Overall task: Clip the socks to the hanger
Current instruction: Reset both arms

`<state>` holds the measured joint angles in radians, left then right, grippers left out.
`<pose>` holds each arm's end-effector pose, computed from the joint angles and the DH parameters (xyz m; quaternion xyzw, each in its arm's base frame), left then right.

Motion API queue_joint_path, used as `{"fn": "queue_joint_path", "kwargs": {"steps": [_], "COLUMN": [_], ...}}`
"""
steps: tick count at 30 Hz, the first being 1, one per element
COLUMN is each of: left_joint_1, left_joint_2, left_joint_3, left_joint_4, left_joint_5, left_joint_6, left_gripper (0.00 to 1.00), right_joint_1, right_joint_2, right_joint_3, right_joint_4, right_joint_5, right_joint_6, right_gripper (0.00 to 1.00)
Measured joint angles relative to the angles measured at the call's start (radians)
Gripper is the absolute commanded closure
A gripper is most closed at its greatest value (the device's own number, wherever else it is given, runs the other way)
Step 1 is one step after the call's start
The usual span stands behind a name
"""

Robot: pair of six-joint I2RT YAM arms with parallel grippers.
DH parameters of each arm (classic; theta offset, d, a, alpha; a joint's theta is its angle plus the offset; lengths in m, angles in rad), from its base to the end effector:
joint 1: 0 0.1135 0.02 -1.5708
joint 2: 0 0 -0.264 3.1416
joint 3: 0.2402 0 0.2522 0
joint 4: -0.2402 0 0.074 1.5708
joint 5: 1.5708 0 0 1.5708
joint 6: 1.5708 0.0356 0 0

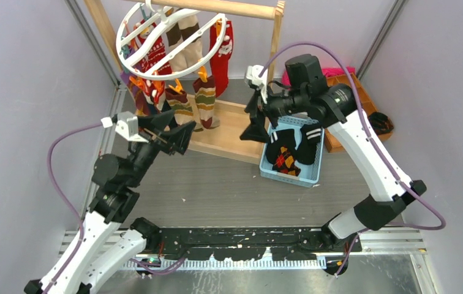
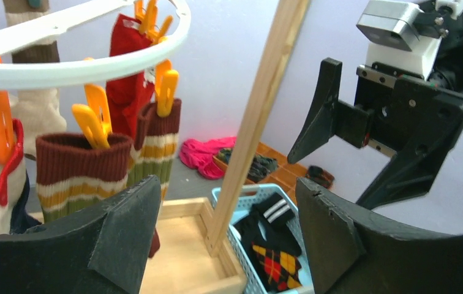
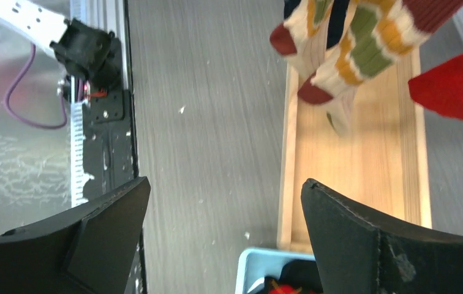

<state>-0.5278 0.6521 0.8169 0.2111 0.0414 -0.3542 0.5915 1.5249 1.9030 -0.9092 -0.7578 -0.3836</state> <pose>0.1236 -0.0737 0.4133 0.0658 0.5588 -0.3634 0.7425 0.2350 0.1873 0.4728 -0.5401 0.6263 0.3672 0.4257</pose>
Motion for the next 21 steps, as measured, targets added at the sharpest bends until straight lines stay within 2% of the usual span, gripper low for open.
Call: {"fn": "queue_joint_path", "kwargs": {"steps": [4,8,13,17,21], "left_joint_1": [0.0,0.0,0.0,0.0,0.0], "left_joint_2": [-0.122,-0.21,-0.26,-0.291,-0.291], "left_joint_3": [-0.038,-0.132,-0.282,-0.371,-0.399], "left_joint_4": [-0.13,-0.228,-0.331,-0.385,-0.397], "left_joint_5": [0.066,0.119,0.135,0.119,0.101], "left_joint_6": [0.0,-0.018,-0.076,-0.13,-0.178], "left_gripper": [0.14,0.14,0.14,0.14,0.14], "right_joint_1": [-0.013,-0.092,-0.303,-0.441,-0.67], "right_joint_2": [-0.075,-0.193,-0.314,-0.309,-0.299], "right_joint_3": [-0.01,-0.082,-0.228,-0.333,-0.513], "right_joint_4": [-0.177,-0.254,-0.269,-0.257,-0.109], "right_joint_5": [0.067,0.125,0.194,0.253,0.255], "right_joint_6": [-0.081,-0.1,-0.054,0.035,0.192], "right_gripper": [0.0,0.0,0.0,0.0,0.0]}}
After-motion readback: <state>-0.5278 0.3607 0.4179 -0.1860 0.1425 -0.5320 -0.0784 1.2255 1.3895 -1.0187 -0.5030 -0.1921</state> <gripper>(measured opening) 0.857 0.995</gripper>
